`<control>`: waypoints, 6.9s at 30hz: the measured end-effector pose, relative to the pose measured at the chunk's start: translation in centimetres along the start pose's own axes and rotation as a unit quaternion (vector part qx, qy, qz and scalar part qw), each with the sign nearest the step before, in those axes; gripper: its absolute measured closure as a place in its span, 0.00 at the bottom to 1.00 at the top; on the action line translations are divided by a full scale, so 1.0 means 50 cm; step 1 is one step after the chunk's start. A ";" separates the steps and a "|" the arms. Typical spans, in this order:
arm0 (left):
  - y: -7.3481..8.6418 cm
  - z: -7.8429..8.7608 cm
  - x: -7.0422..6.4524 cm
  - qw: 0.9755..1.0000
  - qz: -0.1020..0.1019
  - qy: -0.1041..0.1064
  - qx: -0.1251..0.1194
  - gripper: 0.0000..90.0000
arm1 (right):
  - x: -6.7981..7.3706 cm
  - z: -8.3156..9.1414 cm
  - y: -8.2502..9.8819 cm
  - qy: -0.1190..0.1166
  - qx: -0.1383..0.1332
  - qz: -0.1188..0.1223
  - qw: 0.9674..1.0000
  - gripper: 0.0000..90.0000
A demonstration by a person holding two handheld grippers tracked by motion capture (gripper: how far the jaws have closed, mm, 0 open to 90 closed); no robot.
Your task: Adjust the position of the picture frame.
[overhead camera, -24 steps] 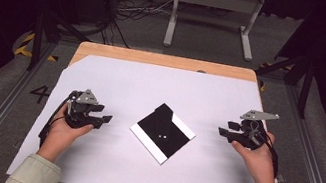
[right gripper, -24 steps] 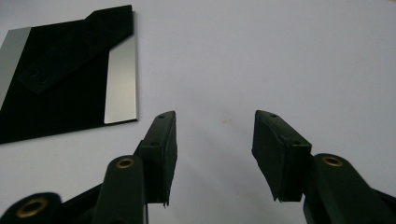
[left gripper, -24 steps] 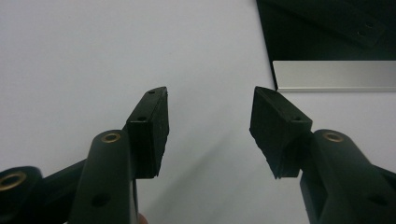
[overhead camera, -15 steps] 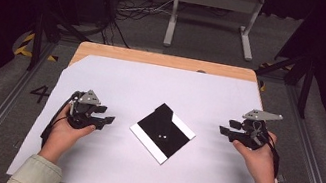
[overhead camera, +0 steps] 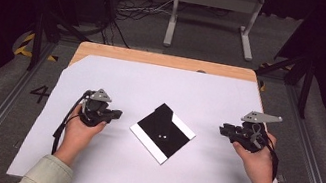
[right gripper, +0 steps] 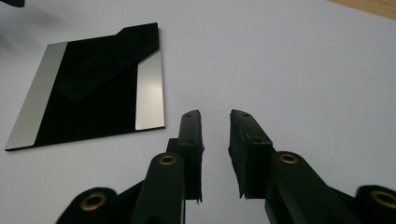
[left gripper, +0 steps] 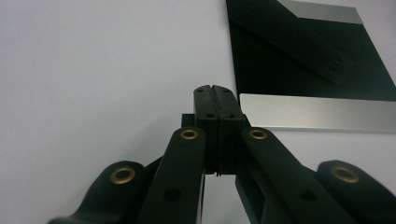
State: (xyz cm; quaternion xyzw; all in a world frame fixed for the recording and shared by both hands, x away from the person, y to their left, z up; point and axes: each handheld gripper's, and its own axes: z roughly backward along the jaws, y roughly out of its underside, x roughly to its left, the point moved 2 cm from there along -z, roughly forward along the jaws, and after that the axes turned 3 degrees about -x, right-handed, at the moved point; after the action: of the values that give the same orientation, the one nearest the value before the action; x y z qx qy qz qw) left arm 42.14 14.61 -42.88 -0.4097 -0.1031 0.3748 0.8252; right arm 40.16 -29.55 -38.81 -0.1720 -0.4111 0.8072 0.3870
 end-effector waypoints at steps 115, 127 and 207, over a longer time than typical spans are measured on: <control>0.024 0.035 -0.066 0.999 -0.032 0.020 0.002 0.96 | -0.026 -0.161 0.013 0.064 0.103 -0.034 0.992 1.00; 0.025 0.031 -0.066 0.999 -0.029 0.020 0.004 0.95 | -0.018 -0.177 0.003 0.052 0.095 -0.021 0.994 1.00; 0.029 0.027 -0.058 0.999 -0.032 0.020 0.012 0.93 | 0.433 -0.151 0.053 -0.226 0.150 0.213 0.939 1.00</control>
State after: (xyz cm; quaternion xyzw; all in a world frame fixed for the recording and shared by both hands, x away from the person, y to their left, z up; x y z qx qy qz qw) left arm 38.69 13.91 -42.69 -0.4038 -0.0953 0.3411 0.8435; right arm 29.48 -9.89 -44.60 -0.0084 -0.3159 0.9405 0.1247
